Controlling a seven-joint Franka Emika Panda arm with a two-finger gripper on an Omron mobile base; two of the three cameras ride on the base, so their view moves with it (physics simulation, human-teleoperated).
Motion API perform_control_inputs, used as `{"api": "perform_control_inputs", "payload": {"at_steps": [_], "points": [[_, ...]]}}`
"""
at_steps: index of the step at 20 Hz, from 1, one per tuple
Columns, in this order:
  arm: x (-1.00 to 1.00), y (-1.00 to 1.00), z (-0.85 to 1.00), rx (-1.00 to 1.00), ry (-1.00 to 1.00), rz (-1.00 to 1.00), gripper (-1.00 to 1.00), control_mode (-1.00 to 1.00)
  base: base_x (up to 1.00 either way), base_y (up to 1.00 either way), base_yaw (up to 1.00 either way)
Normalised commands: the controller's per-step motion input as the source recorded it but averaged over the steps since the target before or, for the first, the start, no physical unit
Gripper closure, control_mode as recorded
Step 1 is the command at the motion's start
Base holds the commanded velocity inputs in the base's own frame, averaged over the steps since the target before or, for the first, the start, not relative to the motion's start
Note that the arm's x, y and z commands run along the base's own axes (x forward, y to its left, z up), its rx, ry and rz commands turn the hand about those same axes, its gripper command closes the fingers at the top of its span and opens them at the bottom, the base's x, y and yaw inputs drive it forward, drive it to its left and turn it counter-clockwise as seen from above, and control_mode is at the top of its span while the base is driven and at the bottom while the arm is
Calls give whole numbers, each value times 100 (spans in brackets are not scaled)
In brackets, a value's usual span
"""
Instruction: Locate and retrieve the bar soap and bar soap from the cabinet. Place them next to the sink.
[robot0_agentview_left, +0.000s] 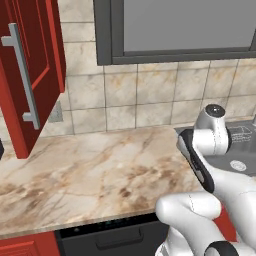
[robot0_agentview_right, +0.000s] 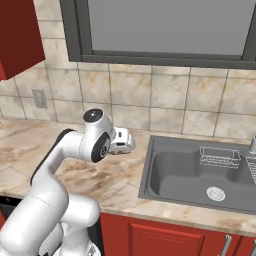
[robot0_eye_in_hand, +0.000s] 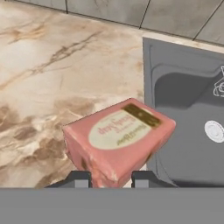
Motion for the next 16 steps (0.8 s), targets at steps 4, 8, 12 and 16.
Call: {"api": "perform_control_inputs", "payload": {"at_steps": [4,8,12,16], "points": [[55,0,-41,0,2,0,100,-100,0,0,0],[58,-8,-31,0,0,0,100,-100,0,0,0],[62,-16,-34,0,0,0,100,-100,0,0,0],[49,-23,-35,0,0,0,100,-100,0,0,0]]}}
